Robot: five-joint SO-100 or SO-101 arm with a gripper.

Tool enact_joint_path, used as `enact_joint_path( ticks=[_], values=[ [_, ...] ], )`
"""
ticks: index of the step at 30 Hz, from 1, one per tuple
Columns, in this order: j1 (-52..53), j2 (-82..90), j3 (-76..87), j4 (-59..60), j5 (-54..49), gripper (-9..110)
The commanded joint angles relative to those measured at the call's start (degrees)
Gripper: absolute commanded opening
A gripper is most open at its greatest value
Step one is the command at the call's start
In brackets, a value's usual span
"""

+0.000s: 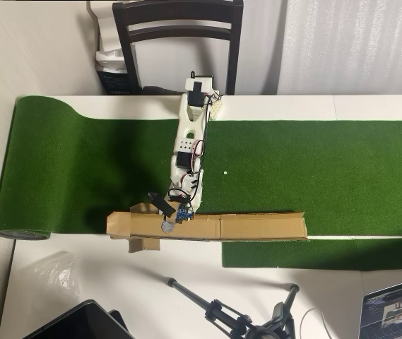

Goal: Pick up the golf ball and place it on the gray mark at the back.

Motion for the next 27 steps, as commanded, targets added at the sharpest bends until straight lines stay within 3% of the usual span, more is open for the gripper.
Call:
enact_joint_path(
  ticks=[1, 14, 27],
  values=[
    [0.0, 2.9, -1.8, -1.0, -0.5, 38],
    [-3.4, 11.2, -2.6, 10.5, 0.3, 38],
    [-6.4, 27.4, -0.9, 33.9, 2.3, 38]
  ],
)
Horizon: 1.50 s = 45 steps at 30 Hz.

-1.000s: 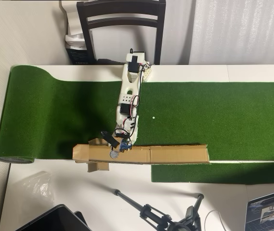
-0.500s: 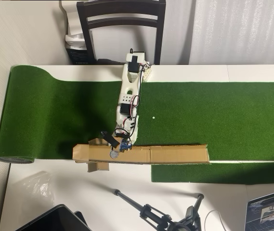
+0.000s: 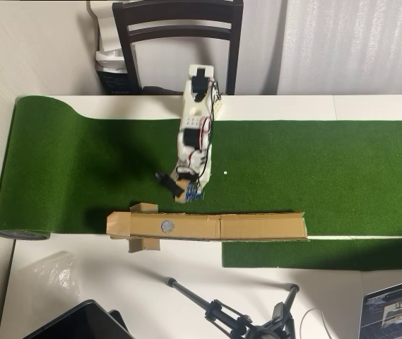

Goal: Pick up the golf ball and place it on the gray mark at the back.

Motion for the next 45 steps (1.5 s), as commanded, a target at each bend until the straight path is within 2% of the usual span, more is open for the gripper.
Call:
enact_joint_path(
  ticks=[1, 6, 19, 30, 36, 45],
  values=[
    [-2.9, 10.5, -0.9, 6.1, 0.4, 38],
    [-6.9, 15.0, 3.8, 12.9, 3.3, 38],
    [-10.2, 42.9, 32.8, 12.0, 5.8, 38],
    [-10.2, 62.3, 57.2, 4.8, 5.6, 38],
    [-10.3, 72.3, 71.5, -3.3, 5.6, 38],
    [-10.3, 83.2, 83.4, -6.9, 5.6, 38]
  ],
)
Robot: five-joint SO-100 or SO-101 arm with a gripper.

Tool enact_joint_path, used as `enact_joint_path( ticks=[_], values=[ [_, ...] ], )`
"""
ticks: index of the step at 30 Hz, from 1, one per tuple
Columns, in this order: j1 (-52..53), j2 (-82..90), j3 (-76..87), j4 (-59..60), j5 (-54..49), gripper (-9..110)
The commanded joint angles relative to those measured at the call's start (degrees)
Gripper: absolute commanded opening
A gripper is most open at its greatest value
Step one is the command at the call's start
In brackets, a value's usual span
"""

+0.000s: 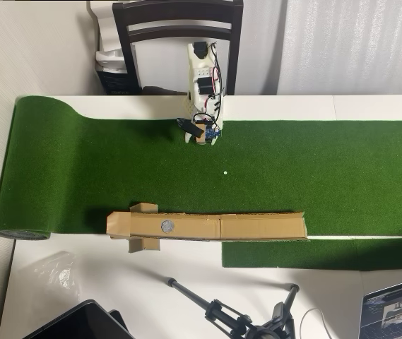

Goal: Pick up the golf ball and place it on the gray mark at the back.

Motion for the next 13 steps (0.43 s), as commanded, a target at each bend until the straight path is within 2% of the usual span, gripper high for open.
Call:
enact_joint_path(
  ticks=[1, 13],
  values=[
    [-0.1, 4.9, 2.3, -1.4, 0.2, 38],
    [-0.1, 24.5, 15.7, -0.9, 0.2, 38]
  ],
)
